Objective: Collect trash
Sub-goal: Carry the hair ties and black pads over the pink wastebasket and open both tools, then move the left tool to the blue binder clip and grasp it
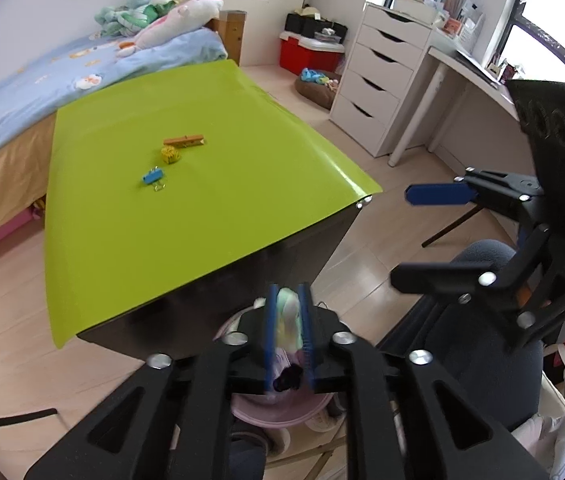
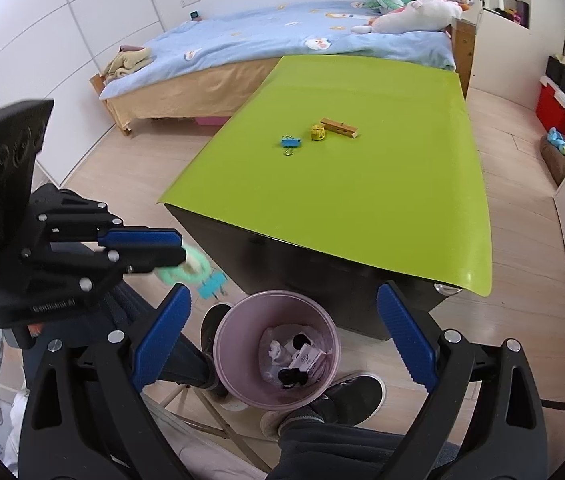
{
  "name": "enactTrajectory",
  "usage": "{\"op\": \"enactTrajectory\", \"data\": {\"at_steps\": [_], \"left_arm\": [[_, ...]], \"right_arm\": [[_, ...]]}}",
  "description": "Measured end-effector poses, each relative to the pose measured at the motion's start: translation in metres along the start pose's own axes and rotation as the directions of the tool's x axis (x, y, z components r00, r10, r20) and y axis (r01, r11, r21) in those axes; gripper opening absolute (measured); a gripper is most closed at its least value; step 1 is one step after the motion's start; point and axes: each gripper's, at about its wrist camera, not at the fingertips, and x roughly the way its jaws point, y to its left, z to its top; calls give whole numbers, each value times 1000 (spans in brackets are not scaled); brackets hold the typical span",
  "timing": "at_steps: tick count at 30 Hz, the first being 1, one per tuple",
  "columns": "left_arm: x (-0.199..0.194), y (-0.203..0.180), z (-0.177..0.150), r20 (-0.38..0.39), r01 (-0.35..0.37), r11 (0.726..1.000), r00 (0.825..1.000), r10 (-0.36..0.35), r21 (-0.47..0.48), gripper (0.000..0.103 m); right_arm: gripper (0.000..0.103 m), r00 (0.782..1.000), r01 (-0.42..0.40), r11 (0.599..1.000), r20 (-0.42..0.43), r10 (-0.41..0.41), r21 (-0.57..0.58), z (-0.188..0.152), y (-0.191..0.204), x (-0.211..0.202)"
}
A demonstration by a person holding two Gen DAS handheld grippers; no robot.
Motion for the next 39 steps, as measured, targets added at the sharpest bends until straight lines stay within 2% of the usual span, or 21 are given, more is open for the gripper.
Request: {"op": "enactTrajectory", "data": {"at_steps": [1,2,4,5,9,16,29,39], "left_arm": [[1,2,-1,2,-3,1000,1000,3,-12,59],[1,4,-2,9,-2,1000,1000,2,-26,66],[-1,8,-3,21,-10,999,1000,11,-48,87],[-2,8,-3,33,-21,998,999,23,-54,89],[-10,16,-3,61,-63,994,996,69,-89,95],[-20,24,-5,85,-109,987,989,120,-121,95],[-22,45,4,85,-125,980,987,139,-157,95],[-4,77,34,58,-148,969,985,162,-197,95]], "right_arm": [[94,1000,2,1000,1,-2,4,0,-1,0],[94,1000,3,1000,1,-3,5,-1,-2,0],[94,1000,3,1000,0,-3,7,-3,-3,0],[95,1000,4,1000,0,-4,8,-3,-3,0],[95,1000,4,1000,2,-4,14,-5,-4,1],[96,1000,1,1000,2,-1,23,-4,-3,4],[96,1000,8,1000,18,-9,13,12,-3,10],[96,999,33,999,12,-33,-3,42,-13,23]]}}
